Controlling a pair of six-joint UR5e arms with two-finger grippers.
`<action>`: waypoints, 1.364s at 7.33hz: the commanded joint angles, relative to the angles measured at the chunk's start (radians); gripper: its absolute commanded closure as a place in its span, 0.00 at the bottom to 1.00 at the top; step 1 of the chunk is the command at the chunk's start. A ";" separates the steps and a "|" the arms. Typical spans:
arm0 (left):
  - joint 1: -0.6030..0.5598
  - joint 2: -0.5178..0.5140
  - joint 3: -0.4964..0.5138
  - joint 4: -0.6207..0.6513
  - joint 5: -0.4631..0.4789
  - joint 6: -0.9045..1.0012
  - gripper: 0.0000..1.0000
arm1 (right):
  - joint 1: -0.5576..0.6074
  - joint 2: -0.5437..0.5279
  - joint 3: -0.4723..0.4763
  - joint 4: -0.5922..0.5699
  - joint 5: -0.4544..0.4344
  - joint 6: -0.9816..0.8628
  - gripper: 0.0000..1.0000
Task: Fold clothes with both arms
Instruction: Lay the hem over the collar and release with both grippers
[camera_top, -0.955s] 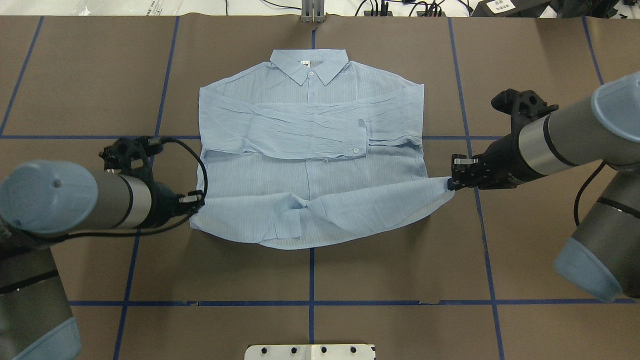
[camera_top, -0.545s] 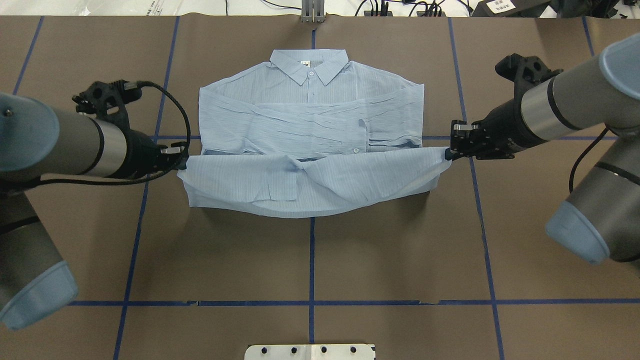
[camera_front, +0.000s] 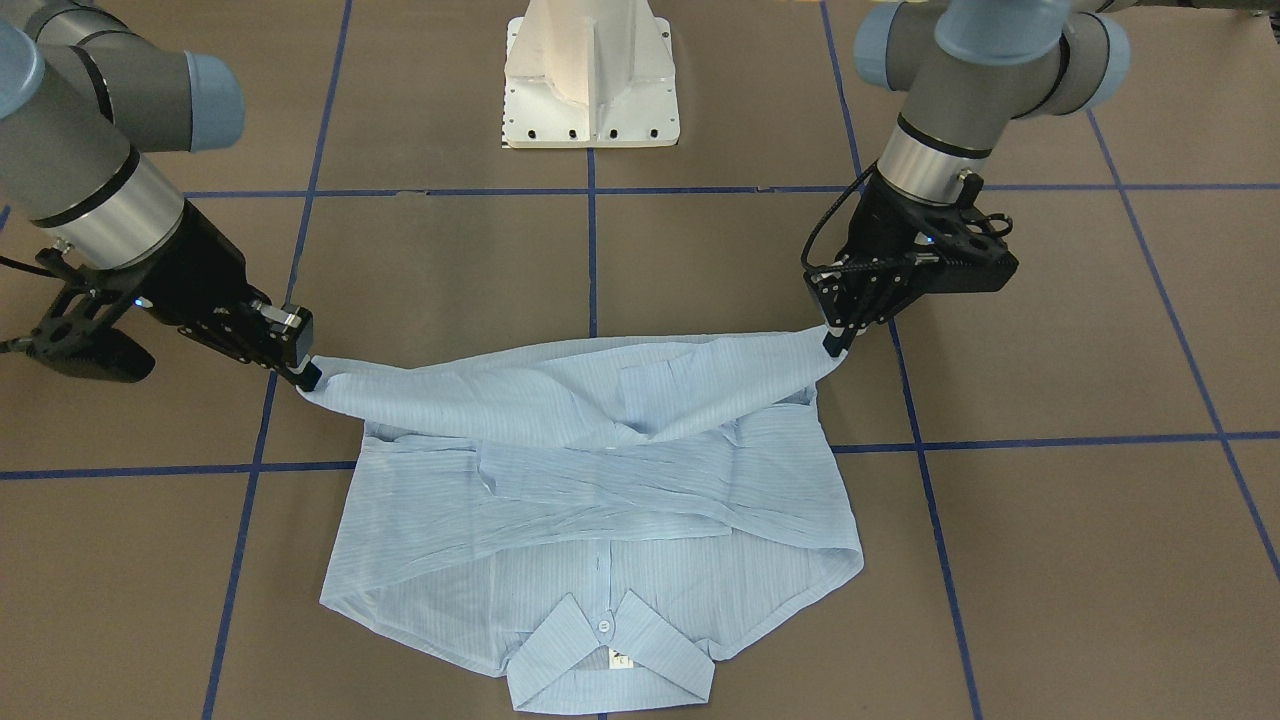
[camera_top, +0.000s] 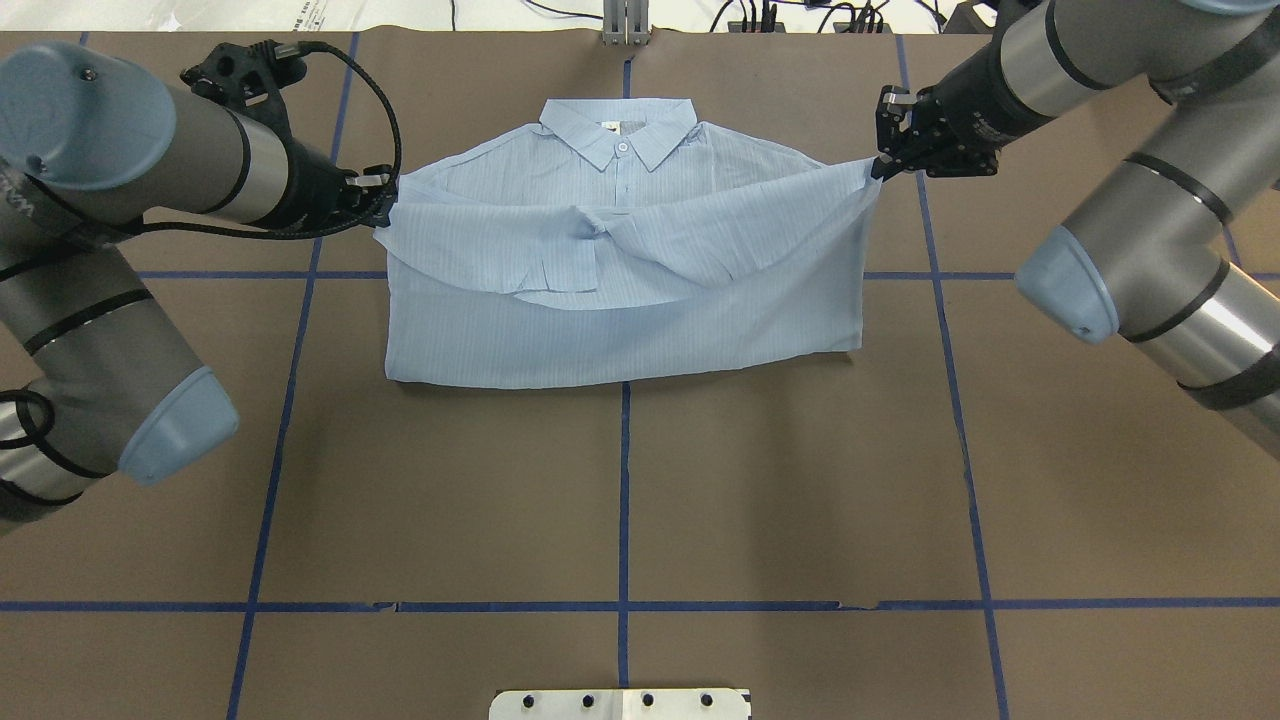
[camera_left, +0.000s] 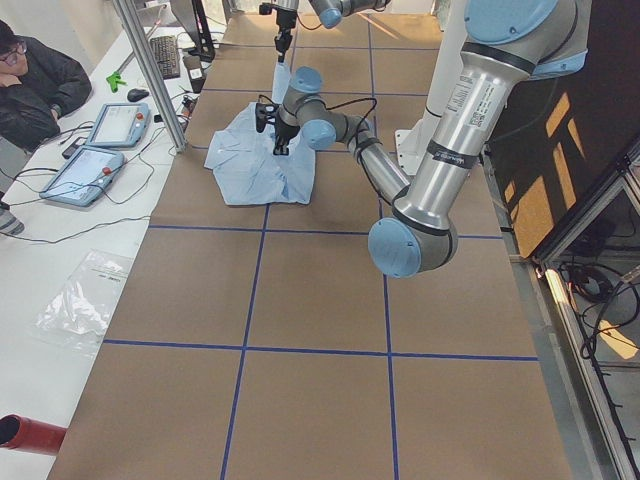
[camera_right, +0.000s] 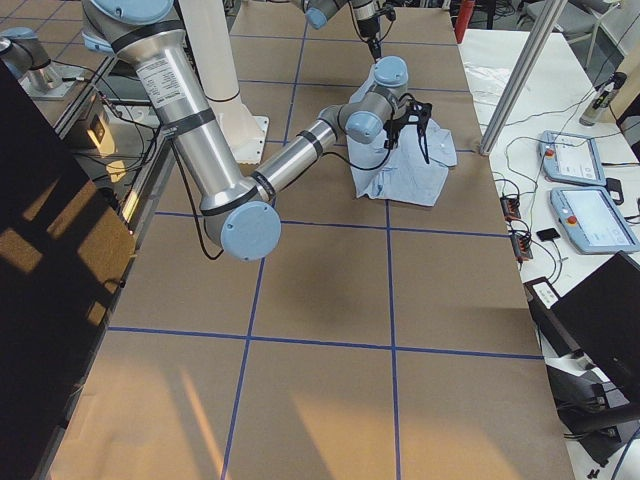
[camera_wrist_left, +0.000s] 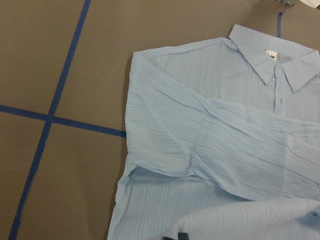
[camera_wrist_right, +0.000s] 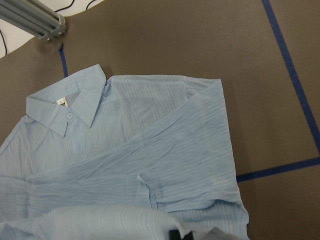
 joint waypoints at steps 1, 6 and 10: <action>-0.040 -0.052 0.139 -0.083 -0.019 -0.002 1.00 | 0.021 0.110 -0.162 0.004 -0.001 -0.015 1.00; -0.038 -0.145 0.395 -0.274 -0.017 -0.048 1.00 | 0.028 0.208 -0.362 0.009 -0.004 -0.061 1.00; -0.038 -0.145 0.420 -0.293 -0.014 -0.046 1.00 | 0.023 0.244 -0.416 0.009 -0.007 -0.061 1.00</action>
